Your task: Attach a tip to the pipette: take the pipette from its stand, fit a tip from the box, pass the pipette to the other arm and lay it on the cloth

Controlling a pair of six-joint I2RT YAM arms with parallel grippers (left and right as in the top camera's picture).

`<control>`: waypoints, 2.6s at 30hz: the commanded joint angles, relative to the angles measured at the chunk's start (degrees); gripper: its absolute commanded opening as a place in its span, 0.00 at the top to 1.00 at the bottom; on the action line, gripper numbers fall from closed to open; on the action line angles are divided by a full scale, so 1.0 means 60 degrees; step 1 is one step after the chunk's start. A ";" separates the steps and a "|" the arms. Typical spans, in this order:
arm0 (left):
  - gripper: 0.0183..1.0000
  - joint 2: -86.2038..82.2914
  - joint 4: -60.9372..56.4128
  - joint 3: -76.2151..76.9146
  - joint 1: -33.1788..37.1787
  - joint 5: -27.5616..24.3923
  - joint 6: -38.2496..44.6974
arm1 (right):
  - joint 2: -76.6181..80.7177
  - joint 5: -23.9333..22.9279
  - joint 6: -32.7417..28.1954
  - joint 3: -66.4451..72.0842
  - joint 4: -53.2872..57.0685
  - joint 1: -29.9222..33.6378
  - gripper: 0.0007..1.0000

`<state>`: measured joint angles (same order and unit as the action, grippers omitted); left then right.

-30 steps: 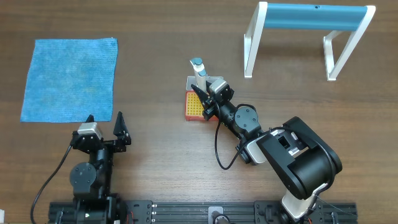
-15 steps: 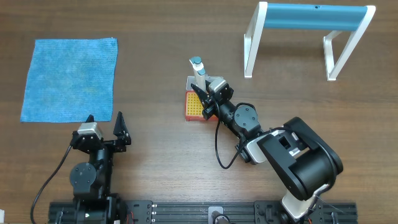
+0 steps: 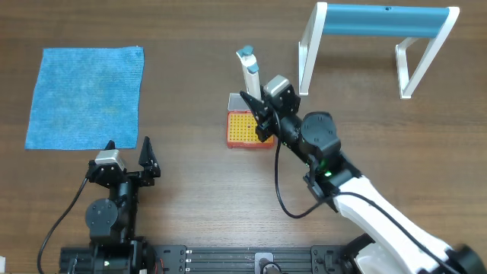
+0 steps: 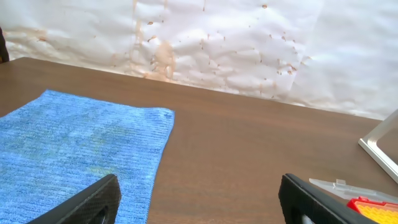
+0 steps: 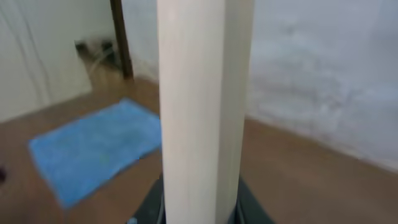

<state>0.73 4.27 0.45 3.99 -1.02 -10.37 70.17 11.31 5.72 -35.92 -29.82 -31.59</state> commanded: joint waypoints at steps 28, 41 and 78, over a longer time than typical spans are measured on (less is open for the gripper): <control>0.18 0.1687 -0.4998 0.0328 0.0022 -0.6972 -1.4444 | -0.1694 0.4459 0.7300 -0.0747 0.3009 -0.0189 0.92; 0.18 0.8346 -0.7118 0.4805 0.0011 -1.1038 -1.1012 | 0.0466 0.7063 0.8582 -0.0747 0.0047 -0.0208 0.92; 0.99 1.0943 -0.8346 0.5625 -0.1953 -0.9821 -1.0120 | 0.0466 0.7184 0.8539 -0.0747 0.0058 -0.0175 0.92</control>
<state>66.32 -45.50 32.75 -7.92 -61.25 -71.96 72.88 53.34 57.34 -39.88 -29.41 -32.67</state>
